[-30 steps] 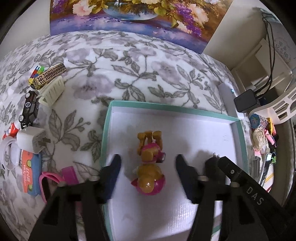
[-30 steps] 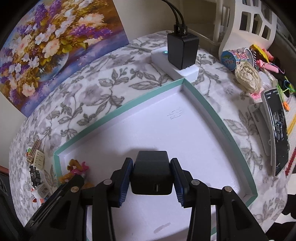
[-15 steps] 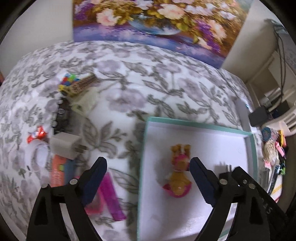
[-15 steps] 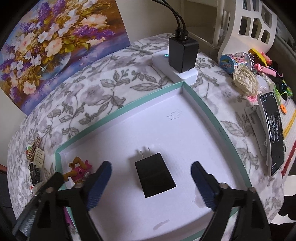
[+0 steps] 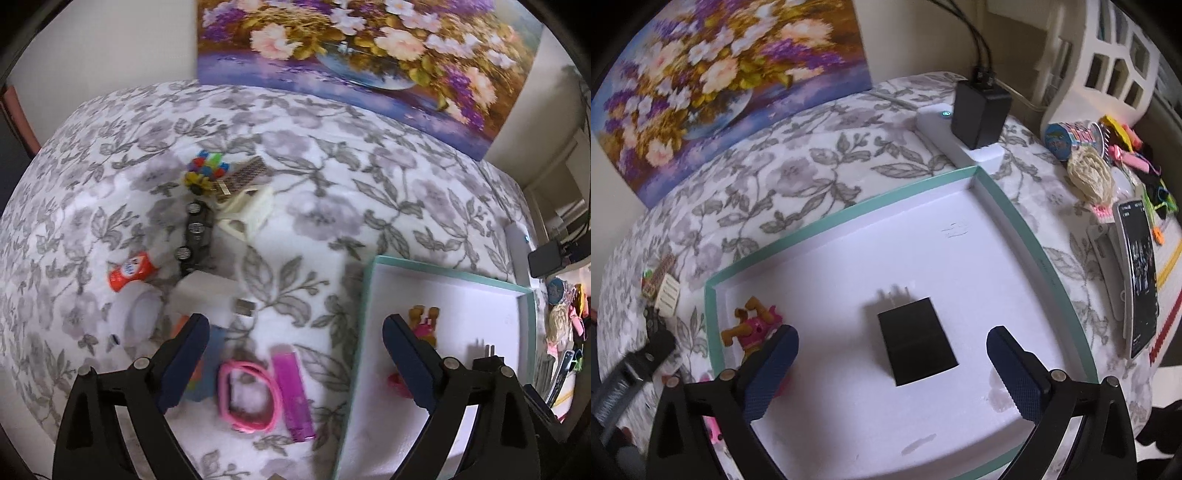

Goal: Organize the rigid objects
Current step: 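Carry both items into the white tray and open both grippers to release them, then move both grippers back over the pile of toys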

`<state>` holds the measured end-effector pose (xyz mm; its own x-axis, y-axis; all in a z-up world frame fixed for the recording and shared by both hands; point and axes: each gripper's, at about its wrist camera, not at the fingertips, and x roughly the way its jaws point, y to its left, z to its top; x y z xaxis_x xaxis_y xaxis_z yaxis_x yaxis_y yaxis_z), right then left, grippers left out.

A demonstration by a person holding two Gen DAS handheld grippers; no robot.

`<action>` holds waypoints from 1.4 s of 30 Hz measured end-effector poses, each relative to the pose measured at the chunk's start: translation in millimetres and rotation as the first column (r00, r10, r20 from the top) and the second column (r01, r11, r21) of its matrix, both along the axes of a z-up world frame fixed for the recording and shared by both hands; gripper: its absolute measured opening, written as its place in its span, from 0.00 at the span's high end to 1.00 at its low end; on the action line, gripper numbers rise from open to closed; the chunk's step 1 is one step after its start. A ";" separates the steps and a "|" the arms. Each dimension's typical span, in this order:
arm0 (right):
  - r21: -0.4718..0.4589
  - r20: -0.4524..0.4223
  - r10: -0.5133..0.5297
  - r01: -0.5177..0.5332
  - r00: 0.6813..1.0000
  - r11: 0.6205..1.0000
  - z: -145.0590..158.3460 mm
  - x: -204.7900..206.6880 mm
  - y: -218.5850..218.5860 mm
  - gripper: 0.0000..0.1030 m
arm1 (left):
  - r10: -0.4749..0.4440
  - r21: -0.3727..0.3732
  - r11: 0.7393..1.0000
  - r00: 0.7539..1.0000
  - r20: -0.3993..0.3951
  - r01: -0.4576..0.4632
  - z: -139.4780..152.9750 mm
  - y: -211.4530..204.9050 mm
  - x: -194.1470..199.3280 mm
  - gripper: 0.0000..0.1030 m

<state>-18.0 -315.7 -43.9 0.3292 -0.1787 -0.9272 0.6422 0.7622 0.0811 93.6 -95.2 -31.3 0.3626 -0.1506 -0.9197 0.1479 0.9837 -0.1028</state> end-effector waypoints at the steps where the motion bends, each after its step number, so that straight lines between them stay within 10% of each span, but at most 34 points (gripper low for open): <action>1: -0.003 -0.006 0.010 -0.010 1.000 1.000 -0.5 1.7 3.3 0.00 | 0.011 0.003 1.000 1.000 0.004 -0.011 2.0 4.4 0.6 0.08; 16: 0.049 0.167 0.171 -0.181 0.971 0.982 35.4 15.6 67.2 0.00 | 0.198 -0.057 0.980 0.967 0.159 -0.191 58.0 94.0 2.0 0.08; 24: 0.054 0.120 0.315 -0.323 0.941 0.945 26.0 32.9 114.4 0.00 | 0.268 -0.058 0.963 0.945 0.189 -0.262 60.3 133.4 -0.2 0.08; 42: 0.162 0.096 0.453 -0.463 0.887 0.872 -3.3 51.9 176.2 0.05 | 0.282 -0.010 0.959 0.959 -0.039 -0.283 2.6 150.6 3.2 0.08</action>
<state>33.9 -139.5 -47.1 0.3839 0.1679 -0.9080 0.2159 0.9398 0.2650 96.8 55.4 -28.7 0.3579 -0.0611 -0.9318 -0.1399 0.9831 -0.1182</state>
